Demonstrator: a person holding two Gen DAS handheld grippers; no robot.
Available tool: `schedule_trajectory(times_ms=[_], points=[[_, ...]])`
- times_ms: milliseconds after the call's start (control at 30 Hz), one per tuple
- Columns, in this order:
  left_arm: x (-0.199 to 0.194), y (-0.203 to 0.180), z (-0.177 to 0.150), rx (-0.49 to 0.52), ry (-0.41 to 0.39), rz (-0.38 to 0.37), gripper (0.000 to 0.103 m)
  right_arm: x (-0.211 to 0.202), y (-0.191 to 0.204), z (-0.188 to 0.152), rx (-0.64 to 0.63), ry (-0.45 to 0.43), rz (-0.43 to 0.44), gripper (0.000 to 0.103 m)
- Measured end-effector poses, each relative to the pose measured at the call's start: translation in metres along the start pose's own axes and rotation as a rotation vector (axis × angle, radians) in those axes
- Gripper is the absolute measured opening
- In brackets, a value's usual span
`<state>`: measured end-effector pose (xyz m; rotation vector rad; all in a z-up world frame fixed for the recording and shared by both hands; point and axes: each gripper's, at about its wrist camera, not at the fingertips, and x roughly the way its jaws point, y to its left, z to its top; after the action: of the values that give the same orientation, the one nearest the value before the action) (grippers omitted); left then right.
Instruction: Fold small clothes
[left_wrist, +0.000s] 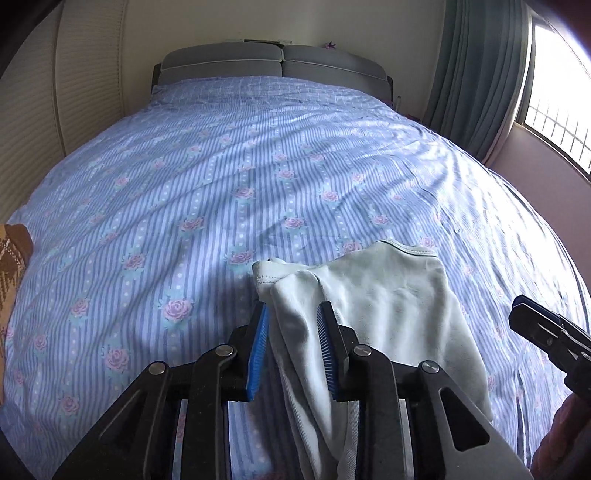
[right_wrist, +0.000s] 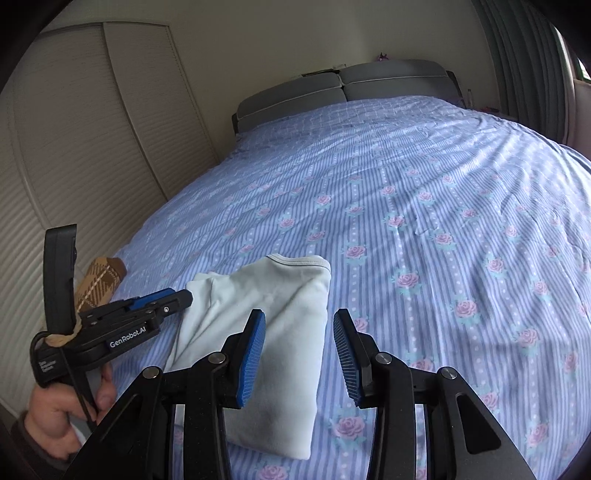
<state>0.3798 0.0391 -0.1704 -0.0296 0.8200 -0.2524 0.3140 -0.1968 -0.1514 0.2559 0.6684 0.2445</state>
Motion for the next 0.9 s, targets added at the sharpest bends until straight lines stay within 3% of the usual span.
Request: schedule_trajectory(times_ms=[167, 467, 567, 700, 900], points=[[0.009, 0.005, -0.002, -0.026, 0.016, -0.047, 0.006, 0.007, -0.008, -0.008, 0.017, 0.003, 0.010, 0.040], [-0.003, 0.018, 0.013, -0.036, -0.022, -0.019, 0.005, 0.014, -0.026, -0.019, 0.070, 0.005, 0.042, 0.040], [0.006, 0.016, 0.019, 0.001, 0.001, -0.001, 0.005, 0.014, -0.029, -0.020, 0.068, 0.002, 0.056, 0.040], [0.021, 0.016, 0.010, -0.005, 0.045, 0.014, 0.006, 0.023, -0.025, -0.026, 0.039, 0.034, 0.061, 0.040], [-0.001, 0.013, -0.010, -0.028, 0.036, 0.007, 0.011, 0.028, -0.015, -0.030, -0.032, 0.060, 0.070, 0.041]])
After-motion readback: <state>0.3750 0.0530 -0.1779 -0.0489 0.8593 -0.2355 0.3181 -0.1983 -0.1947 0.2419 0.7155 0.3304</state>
